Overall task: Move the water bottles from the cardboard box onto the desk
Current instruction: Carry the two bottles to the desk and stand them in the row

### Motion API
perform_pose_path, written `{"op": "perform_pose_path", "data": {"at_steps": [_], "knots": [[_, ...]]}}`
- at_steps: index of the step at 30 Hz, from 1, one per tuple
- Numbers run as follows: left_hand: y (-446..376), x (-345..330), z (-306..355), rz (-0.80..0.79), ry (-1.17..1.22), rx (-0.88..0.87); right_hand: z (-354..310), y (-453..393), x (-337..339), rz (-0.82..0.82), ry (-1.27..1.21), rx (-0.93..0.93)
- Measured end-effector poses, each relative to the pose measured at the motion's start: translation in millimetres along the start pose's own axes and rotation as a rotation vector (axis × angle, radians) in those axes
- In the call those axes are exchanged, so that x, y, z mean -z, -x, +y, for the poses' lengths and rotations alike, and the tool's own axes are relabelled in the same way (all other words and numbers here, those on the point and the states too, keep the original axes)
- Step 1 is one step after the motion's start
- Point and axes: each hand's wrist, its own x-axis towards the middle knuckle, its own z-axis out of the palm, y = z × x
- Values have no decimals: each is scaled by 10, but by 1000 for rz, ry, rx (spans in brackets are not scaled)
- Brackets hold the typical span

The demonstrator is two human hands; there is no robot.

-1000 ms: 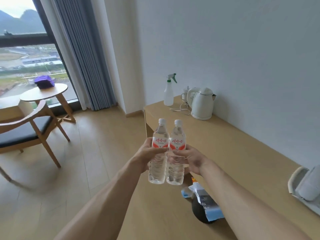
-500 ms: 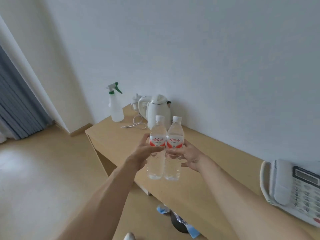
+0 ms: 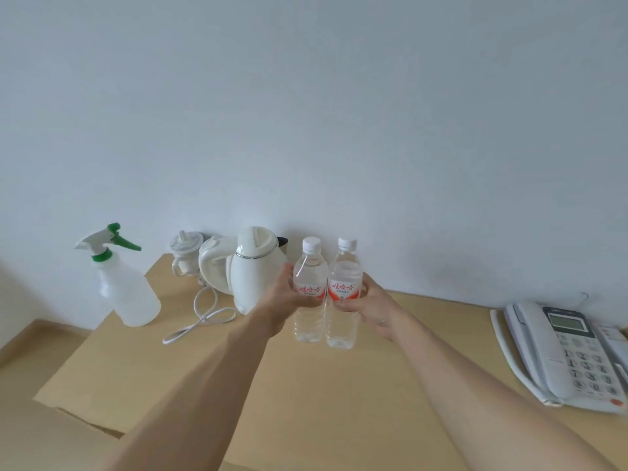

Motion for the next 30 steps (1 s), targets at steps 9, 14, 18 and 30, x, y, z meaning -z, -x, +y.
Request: {"op": "perform_pose_path", "data": {"at_steps": [9,14,18,30], "knots": [[-648,75,-39,-101,-193,-43,48,-320,112,208,250,32],[-856,55,-28,-95,-253,-64,13,-495,184,241,389,12],[-982,72,-50,-79,-283,-84,46,-612,232,273,397,-7],[-1071,50,-86,-32,-365,-39,38,-770,246,239,465,16]]}}
